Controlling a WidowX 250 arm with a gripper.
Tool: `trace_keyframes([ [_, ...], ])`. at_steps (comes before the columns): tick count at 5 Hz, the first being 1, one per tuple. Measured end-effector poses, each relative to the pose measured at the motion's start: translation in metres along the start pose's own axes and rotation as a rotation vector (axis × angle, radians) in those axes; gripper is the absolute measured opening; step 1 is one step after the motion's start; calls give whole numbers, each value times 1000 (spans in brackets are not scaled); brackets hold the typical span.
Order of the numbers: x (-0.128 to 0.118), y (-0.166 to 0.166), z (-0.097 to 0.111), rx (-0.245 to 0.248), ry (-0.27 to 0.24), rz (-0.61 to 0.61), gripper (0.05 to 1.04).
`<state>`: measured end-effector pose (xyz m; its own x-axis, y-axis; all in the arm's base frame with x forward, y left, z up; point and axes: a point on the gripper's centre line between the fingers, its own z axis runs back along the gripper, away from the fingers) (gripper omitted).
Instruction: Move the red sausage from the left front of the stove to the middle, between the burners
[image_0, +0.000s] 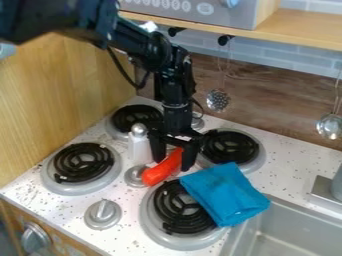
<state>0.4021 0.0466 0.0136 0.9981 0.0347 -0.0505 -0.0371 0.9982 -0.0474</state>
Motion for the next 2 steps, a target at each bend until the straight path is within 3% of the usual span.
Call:
trace_keyframes([
  [1, -32, 10, 46, -15, -111, -12, 1010],
  [2, -76, 17, 74, -9, -180, -33, 1010],
])
